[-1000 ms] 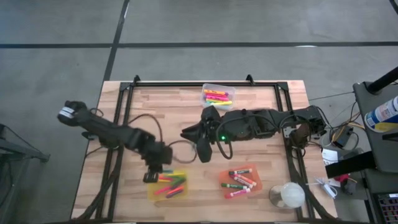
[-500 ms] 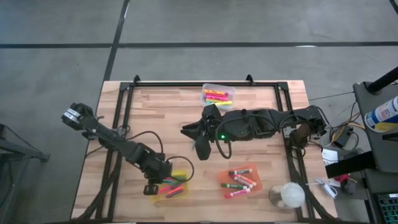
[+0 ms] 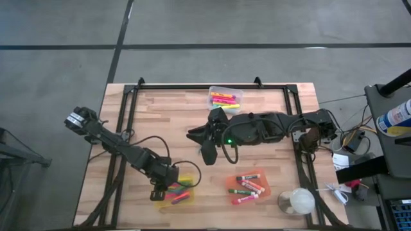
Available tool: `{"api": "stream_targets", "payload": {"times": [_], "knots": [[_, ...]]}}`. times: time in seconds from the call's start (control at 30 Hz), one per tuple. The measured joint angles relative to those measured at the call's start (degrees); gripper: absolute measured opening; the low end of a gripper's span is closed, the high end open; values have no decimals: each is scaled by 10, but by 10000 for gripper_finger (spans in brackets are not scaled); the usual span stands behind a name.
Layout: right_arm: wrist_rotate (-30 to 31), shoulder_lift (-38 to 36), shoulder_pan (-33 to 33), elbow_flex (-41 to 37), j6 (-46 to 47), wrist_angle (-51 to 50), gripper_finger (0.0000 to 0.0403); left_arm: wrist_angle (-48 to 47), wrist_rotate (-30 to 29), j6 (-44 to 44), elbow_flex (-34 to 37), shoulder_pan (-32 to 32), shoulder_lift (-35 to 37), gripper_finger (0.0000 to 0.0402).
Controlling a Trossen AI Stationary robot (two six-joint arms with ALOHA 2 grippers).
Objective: Pick & Place Markers
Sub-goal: Put the blue pen into the yellow bin
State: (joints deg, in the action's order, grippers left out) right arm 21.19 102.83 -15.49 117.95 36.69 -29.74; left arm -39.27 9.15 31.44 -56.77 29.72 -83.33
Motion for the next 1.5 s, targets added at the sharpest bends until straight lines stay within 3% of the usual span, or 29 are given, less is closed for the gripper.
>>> {"api": "stream_targets", "payload": {"times": [0.83, 1.17, 1.5], "knots": [[14, -4, -10, -6, -6, -5, 75, -2, -17, 106, -13, -14, 26, 147], [34, -27, -22, -3, -45, 35, 66, 14, -18, 115, -13, -92, 54, 147], [33, -35, -22, -4, -26, 0, 76, 50, -27, 160, -13, -221, 53, 147]]}}
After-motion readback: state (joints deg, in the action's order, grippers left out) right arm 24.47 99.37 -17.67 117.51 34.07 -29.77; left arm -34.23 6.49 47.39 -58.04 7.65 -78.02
